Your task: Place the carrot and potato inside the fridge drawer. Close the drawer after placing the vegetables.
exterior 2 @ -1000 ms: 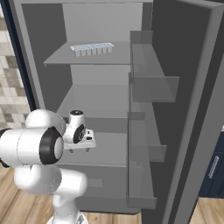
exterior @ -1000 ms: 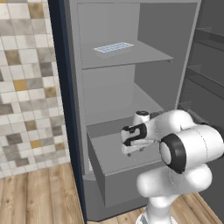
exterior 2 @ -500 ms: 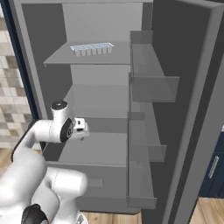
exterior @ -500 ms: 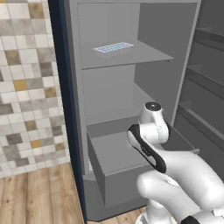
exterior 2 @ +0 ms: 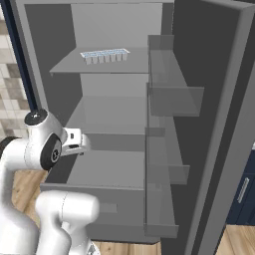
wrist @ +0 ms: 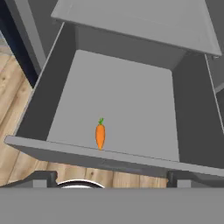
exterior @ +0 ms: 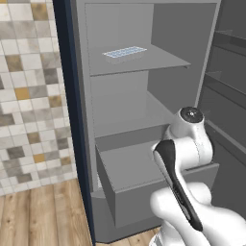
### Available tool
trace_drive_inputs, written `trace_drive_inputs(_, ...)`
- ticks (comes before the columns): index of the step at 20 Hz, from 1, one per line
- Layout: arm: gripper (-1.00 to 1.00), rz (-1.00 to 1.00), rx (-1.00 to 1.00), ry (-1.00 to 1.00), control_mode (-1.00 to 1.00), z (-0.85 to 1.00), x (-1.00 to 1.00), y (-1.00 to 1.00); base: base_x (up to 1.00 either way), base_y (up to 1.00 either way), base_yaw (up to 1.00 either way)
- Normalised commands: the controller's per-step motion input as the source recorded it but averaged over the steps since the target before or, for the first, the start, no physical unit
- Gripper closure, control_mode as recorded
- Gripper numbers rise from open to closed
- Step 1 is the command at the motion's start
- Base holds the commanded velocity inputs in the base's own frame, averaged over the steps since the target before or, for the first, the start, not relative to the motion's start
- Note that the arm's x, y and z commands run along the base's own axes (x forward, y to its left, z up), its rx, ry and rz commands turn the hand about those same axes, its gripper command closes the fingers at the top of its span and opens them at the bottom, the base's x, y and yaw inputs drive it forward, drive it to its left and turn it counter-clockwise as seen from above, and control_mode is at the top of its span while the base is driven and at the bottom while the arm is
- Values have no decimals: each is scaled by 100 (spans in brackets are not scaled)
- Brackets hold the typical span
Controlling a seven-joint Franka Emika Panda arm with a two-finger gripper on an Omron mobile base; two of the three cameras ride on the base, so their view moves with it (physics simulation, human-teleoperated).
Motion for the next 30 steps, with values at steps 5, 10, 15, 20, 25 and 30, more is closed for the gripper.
trace_drive_inputs(5,-100,-8,2,-20,-100,35,-96,-9,0,0,0)
trace_drive_inputs(10,-100,-2,-1,0,-100,0,-19,3,0,0,0)
trace_drive_inputs(15,-100,-6,4,-7,-100,-22,-60,-7,0,0,0)
trace_drive_inputs(20,-100,-2,2,-3,100,-5,-20,-2,-80,1,-5)
trace_drive_inputs(25,-100,0,0,0,100,0,0,0,-99,3,-48)
trace_drive_inputs(30,-100,0,0,0,100,0,0,0,-69,2,-81)
